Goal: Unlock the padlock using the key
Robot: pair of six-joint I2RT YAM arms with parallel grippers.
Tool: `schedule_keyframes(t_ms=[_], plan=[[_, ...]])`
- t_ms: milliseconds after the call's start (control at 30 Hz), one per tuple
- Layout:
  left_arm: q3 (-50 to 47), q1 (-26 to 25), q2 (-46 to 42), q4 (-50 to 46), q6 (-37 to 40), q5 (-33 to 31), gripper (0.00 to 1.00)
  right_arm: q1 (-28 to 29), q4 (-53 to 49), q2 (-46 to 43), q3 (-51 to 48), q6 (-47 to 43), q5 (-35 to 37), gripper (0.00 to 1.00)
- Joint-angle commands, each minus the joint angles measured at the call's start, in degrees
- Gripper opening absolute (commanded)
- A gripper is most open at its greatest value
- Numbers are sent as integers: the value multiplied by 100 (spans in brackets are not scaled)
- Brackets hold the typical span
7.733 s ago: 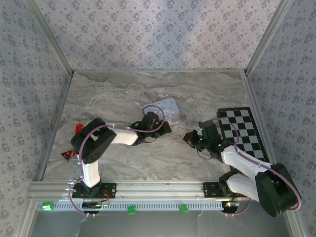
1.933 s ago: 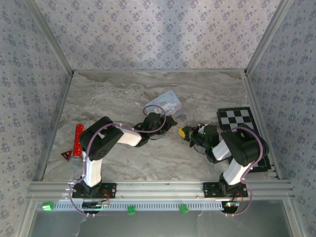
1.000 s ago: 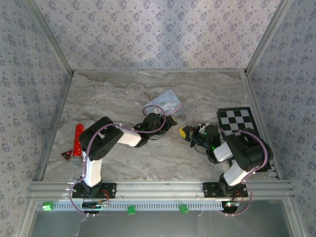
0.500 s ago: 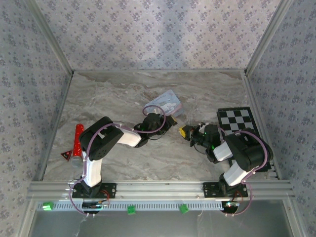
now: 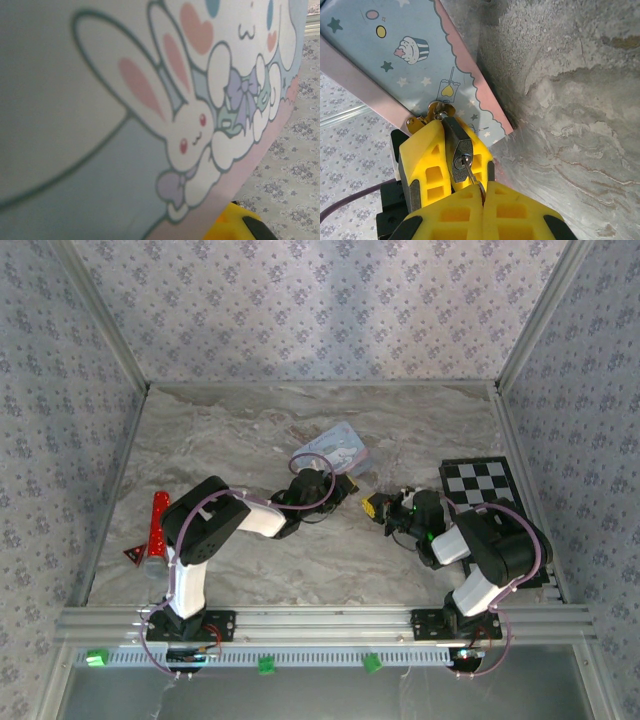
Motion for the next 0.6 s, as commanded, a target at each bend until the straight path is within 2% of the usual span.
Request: schedule_keyframes(t_ms=[0, 567], plan=[[-142, -78, 339, -754, -614, 556, 15, 65, -23, -8, 200, -104, 88, 0], [-85, -77, 359, -833, -604, 582, 12, 12, -195, -159, 477, -81, 40, 0]])
